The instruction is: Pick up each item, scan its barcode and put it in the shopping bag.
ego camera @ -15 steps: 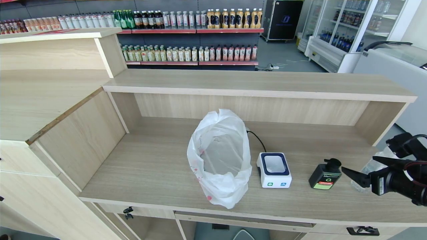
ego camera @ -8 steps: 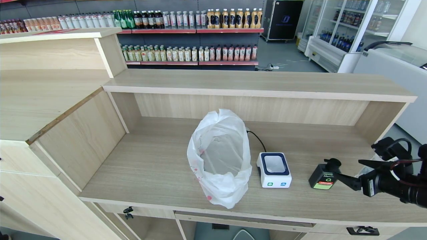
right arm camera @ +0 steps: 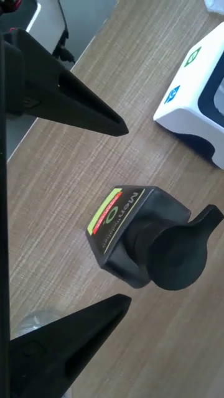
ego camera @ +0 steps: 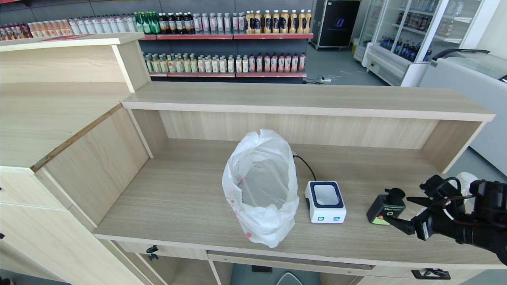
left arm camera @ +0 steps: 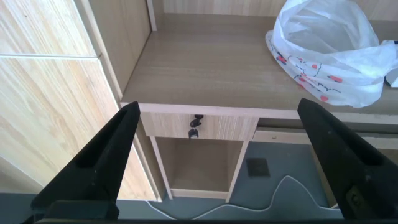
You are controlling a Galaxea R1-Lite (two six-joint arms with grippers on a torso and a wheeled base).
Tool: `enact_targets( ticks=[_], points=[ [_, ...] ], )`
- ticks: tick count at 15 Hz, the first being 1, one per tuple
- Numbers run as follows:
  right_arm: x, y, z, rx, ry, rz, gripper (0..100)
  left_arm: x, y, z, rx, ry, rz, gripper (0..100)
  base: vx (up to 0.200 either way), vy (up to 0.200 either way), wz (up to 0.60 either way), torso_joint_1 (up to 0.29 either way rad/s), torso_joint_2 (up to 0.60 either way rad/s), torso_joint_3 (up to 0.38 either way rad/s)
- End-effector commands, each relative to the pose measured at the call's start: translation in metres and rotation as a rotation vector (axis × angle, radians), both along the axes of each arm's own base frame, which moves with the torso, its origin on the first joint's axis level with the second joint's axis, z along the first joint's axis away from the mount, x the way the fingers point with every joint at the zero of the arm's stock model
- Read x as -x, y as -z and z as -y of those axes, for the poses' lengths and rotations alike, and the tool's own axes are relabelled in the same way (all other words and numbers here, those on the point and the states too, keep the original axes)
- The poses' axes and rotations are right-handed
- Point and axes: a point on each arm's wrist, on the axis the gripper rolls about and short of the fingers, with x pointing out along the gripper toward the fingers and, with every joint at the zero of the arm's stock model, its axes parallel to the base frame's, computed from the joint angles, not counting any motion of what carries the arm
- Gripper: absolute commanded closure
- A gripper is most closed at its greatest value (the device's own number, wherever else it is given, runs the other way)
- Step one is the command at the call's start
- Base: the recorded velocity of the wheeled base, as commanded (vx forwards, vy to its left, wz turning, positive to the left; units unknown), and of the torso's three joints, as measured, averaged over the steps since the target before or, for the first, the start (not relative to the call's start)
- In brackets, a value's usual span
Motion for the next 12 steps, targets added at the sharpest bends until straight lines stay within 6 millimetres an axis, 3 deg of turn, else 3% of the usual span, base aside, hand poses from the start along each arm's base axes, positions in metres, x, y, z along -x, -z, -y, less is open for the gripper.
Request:
enact_targets(
  ticks=[1,12],
  points=[
    [-0.005,0.012,0.0,0.006,-0.022,-0.021,0,0.0,0.0,0.0,0.0,0.0,-0.002,0,0.0,0.0,0.0,0.0,0.0,0.0],
    [-0.054,0.029,-0.012,-0.019,-0.159,0.055,0,0.0,0.0,0.0,0.0,0.0,-0.002,0,0.0,0.0,0.0,0.0,0.0,0.0]
  ],
)
